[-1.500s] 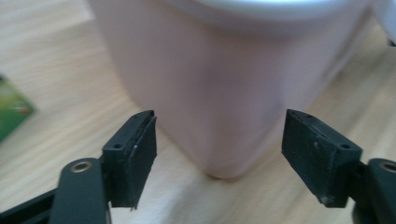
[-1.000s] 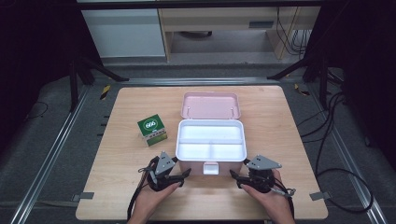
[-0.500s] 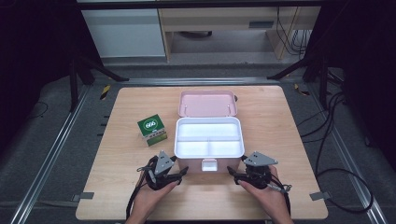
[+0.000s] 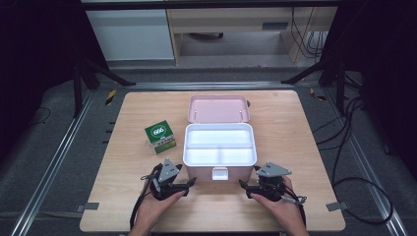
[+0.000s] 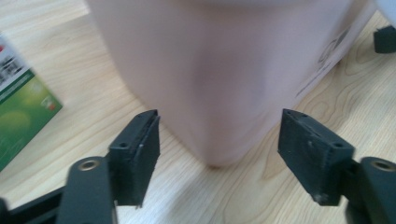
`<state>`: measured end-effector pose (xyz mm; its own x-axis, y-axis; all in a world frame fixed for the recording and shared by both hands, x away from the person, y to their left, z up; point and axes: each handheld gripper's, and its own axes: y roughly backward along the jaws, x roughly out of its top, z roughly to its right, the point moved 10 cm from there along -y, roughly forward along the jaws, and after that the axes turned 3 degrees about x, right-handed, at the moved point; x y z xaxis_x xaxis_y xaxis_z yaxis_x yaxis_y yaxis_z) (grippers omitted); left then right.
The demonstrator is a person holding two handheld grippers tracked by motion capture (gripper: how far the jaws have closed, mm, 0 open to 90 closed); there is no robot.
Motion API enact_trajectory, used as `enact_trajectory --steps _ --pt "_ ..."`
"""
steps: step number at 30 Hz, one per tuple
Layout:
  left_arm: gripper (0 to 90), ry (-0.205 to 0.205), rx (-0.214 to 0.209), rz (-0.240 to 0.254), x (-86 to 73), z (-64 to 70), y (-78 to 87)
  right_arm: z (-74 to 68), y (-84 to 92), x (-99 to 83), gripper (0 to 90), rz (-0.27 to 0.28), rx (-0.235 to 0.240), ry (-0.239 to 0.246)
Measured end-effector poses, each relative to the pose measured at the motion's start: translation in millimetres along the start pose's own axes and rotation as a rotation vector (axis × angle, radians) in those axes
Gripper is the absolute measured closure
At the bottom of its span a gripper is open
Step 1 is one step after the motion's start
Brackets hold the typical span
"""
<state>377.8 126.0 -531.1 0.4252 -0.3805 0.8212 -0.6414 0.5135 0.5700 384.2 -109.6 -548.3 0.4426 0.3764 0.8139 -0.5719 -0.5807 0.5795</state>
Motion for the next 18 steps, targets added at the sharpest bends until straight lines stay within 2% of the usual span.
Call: enact_trajectory --steps 2,3,4,5,9,12,18 --pt "24.6 0.012 0.004 0.002 -1.2 -8.4 8.1 0.6 3.9 -3.8 23.2 -0.005 -0.008 -0.002" --pt "22.6 0.012 0.004 0.002 -1.2 -8.4 8.1 0.6 3.9 -3.8 23.2 -0.005 -0.008 -0.002" --pt "22.6 0.016 0.000 0.003 -0.2 -15.3 13.4 1.3 6.2 -4.9 23.6 -0.004 -0.009 -0.001" --pt "18.7 0.015 0.007 -0.007 -0.2 -20.1 15.9 3.6 10.4 -6.7 24.4 0.000 -0.013 -0.009" --pt "15.5 -0.021 0.043 -0.045 0.8 -42.9 26.4 12.1 19.7 -10.2 24.9 0.006 -0.026 -0.028" --pt "14.0 -0.023 0.054 -0.065 3.9 -57.8 34.6 21.0 25.7 -12.3 24.7 0.016 -0.042 -0.055" --pt "12.8 -0.089 0.074 -0.111 13.1 -73.2 44.0 34.0 29.3 -17.2 23.8 0.015 -0.065 -0.096"
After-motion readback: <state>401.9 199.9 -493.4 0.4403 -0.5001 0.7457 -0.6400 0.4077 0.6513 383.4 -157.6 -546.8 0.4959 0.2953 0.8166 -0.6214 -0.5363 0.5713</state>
